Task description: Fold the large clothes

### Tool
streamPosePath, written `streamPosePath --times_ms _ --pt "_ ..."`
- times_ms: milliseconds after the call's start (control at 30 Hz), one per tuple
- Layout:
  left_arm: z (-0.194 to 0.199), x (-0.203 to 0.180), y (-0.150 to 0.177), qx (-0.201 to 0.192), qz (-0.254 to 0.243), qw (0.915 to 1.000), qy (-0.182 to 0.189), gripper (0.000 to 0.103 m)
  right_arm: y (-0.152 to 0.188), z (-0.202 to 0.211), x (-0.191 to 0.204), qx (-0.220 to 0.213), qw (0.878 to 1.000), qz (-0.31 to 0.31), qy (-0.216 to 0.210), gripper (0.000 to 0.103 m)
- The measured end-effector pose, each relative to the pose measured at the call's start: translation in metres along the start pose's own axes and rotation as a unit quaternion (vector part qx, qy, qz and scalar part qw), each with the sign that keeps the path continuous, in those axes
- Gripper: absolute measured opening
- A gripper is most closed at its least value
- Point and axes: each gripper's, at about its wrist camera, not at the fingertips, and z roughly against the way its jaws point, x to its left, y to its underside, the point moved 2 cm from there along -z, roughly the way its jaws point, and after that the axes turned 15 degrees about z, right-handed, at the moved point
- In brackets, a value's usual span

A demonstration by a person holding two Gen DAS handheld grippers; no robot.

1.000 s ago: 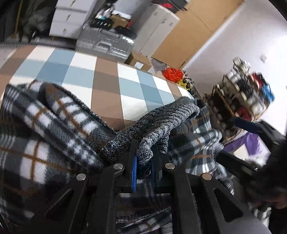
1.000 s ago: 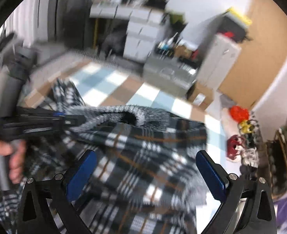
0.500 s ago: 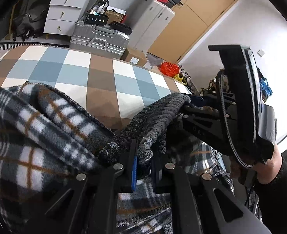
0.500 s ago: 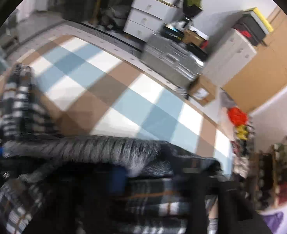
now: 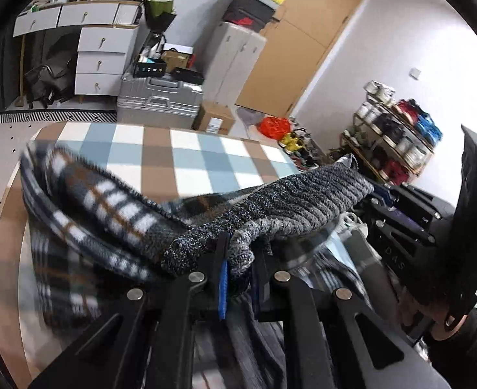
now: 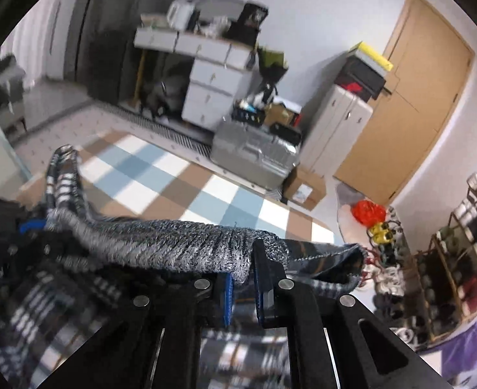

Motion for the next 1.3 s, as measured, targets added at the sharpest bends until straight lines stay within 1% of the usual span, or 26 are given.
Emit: streamPosePath --times_ms 100,200,233,400,467,500,533,567,633,667,733,767,800,833,867,900,933,967,1000,1033,1067,1100,1167,1200,1233,1300 --pt "0.011 -0.006 0.037 0.018 -0.009 0.9998 -0.007 0.006 0.033 0.042 0.012 -0.013 1.0 -0.023 -0.012 0.009" --pt "0.016 -0.005 0.074 0.016 -0.02 0.9994 -0.022 0.006 0.069 0.061 0.032 -0.01 0.999 -0.043 -0.017 0.01" --pt "0.014 -0.001 0.087 0.022 -0.016 0.9993 -0.026 0.006 0.079 0.062 0.037 -0.005 0.998 -0.051 -0.021 0.01" --pt "0.002 0.016 0.123 0.05 0.009 0.9981 -0.035 0.006 0.13 0.06 0.065 0.027 0.994 -0.1 -0.042 0.01" --pt "0.0 0.02 0.132 0.067 0.017 0.9973 -0.023 0.006 0.144 0.055 0.072 0.043 0.992 -0.108 -0.045 0.011" --pt "0.004 0.019 0.134 0.077 0.018 0.9968 -0.001 0.007 0.152 0.053 0.076 0.048 0.991 -0.113 -0.048 0.014" --pt "0.01 0.017 0.133 0.084 0.017 0.996 0.026 0.007 0.158 0.05 0.077 0.049 0.99 -0.12 -0.051 0.016" --pt "0.017 0.017 0.128 0.088 0.014 0.9952 0.041 0.009 0.163 0.045 0.078 0.055 0.989 -0.13 -0.053 0.019" --pt "0.032 0.017 0.119 0.092 0.011 0.9943 0.054 0.011 0.164 0.034 0.079 0.082 0.984 -0.136 -0.075 0.02" --pt "0.039 0.017 0.116 0.093 0.011 0.9936 0.064 0.011 0.164 0.033 0.079 0.088 0.983 -0.139 -0.084 0.025" --pt "0.058 0.016 0.111 0.103 0.008 0.9919 0.073 0.011 0.165 0.039 0.075 0.075 0.979 -0.158 -0.101 0.031" --pt "0.069 0.013 0.108 0.111 0.003 0.9908 0.076 0.011 0.163 0.04 0.074 0.071 0.977 -0.164 -0.115 0.037" --pt "0.076 0.01 0.107 0.116 0.0 0.99 0.08 0.012 0.162 0.041 0.074 0.07 0.976 -0.163 -0.128 0.044" --pt "0.086 0.004 0.104 0.119 -0.009 0.9889 0.088 0.012 0.161 0.043 0.075 0.065 0.975 -0.16 -0.143 0.046" --pt "0.096 -0.004 0.1 0.117 -0.021 0.9885 0.094 0.012 0.16 0.043 0.078 0.061 0.973 -0.153 -0.162 0.05" --pt "0.103 -0.008 0.096 0.11 -0.031 0.989 0.093 0.015 0.159 0.044 0.081 0.061 0.971 -0.146 -0.177 0.054" --pt "0.11 -0.011 0.092 0.098 -0.044 0.9904 0.088 0.018 0.159 0.046 0.084 0.059 0.969 -0.144 -0.19 0.055" --pt "0.115 -0.018 0.078 0.083 -0.056 0.9918 0.079 0.032 0.157 0.049 0.085 0.049 0.966 -0.144 -0.209 0.055" --pt "0.113 -0.02 0.07 0.077 -0.06 0.9924 0.075 0.051 0.154 0.054 0.085 0.035 0.963 -0.145 -0.225 0.056" --pt "0.109 -0.023 0.058 0.068 -0.057 0.9937 0.069 0.055 0.155 0.06 0.085 0.021 0.96 -0.148 -0.237 0.057" --pt "0.106 -0.024 0.038 0.061 -0.045 0.995 0.066 0.055 0.153 0.065 0.086 0.001 0.956 -0.155 -0.25 0.061" --pt "0.101 -0.02 0.028 0.069 -0.035 0.9948 0.067 0.055 0.153 0.069 0.085 -0.015 0.951 -0.163 -0.263 0.066" --pt "0.08 -0.015 -0.005 0.105 0.005 0.9904 0.089 0.055 0.147 0.081 0.079 -0.062 0.925 -0.195 -0.319 0.066" --pt "0.071 -0.011 -0.011 0.121 0.018 0.9881 0.094 0.055 0.144 0.087 0.078 -0.086 0.913 -0.205 -0.343 0.066" --pt "0.057 -0.008 -0.013 0.135 0.028 0.987 0.083 0.055 0.143 0.095 0.077 -0.103 0.907 -0.209 -0.35 0.067" --pt "0.03 0.011 -0.01 0.154 0.05 0.9856 0.049 0.055 0.138 0.104 0.077 -0.126 0.91 -0.205 -0.339 0.077"
